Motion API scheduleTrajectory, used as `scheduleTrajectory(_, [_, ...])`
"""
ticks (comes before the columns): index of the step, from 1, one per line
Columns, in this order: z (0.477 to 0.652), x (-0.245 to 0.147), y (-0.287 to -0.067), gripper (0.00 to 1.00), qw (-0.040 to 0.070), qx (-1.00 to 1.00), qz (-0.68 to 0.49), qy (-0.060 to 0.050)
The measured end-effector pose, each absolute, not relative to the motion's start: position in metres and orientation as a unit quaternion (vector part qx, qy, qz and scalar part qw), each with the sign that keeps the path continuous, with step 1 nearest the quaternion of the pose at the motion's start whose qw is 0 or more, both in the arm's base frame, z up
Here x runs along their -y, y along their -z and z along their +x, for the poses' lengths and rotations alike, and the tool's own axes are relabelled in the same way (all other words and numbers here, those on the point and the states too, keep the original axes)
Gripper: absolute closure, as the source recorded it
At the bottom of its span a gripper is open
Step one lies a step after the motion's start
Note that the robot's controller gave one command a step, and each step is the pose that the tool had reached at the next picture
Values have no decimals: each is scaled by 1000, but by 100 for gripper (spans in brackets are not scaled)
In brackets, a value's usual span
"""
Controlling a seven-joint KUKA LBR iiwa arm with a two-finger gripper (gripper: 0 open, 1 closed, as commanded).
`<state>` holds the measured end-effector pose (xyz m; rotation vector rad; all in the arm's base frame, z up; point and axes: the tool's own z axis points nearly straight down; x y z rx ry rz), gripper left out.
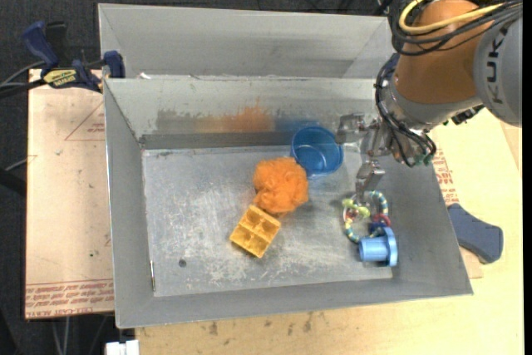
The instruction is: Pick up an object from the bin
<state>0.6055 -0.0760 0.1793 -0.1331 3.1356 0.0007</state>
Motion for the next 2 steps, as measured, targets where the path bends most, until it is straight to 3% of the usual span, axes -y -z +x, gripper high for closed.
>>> scheduleTrajectory(1, [586,79,-139,0,5,-998,-62,0])
scheduleTrajectory(2, [600,115,-86,0,4,-998,-56,0])
